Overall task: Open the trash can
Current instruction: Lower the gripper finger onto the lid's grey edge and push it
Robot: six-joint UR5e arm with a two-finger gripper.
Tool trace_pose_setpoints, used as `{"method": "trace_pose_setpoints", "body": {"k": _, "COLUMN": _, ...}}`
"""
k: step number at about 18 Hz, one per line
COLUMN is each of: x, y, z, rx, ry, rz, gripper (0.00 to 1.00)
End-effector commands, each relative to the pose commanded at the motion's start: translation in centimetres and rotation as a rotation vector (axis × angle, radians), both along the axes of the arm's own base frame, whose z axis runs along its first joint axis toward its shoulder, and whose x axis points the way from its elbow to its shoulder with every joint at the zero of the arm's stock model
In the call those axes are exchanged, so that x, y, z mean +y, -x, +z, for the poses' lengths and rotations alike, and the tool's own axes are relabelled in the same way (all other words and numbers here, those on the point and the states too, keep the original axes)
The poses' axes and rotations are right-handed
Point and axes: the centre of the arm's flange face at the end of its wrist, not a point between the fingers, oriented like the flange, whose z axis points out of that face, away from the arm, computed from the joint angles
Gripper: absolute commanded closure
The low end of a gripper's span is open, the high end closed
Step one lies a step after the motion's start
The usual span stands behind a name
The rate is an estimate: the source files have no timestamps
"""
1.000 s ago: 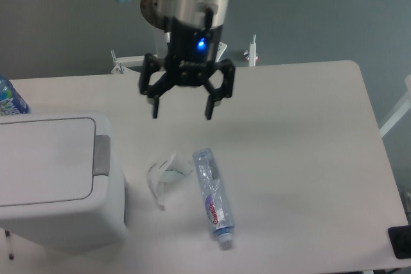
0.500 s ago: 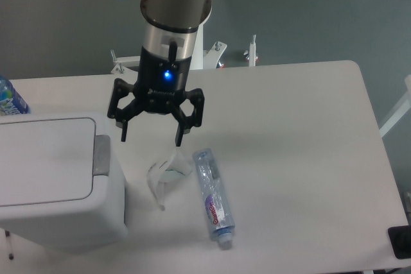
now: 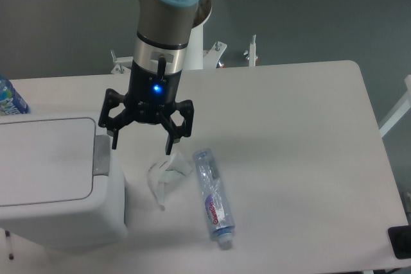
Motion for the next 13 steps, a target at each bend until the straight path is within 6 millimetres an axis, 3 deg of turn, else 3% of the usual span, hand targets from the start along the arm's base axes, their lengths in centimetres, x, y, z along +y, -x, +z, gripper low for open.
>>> {"method": "trace_pose_setpoints", "body": {"k": 13, "x": 0.67, "y": -0.4, "z": -0.71, "rx": -0.014, "ry": 0.008, "rz": -0.002, "gripper": 0.0}}
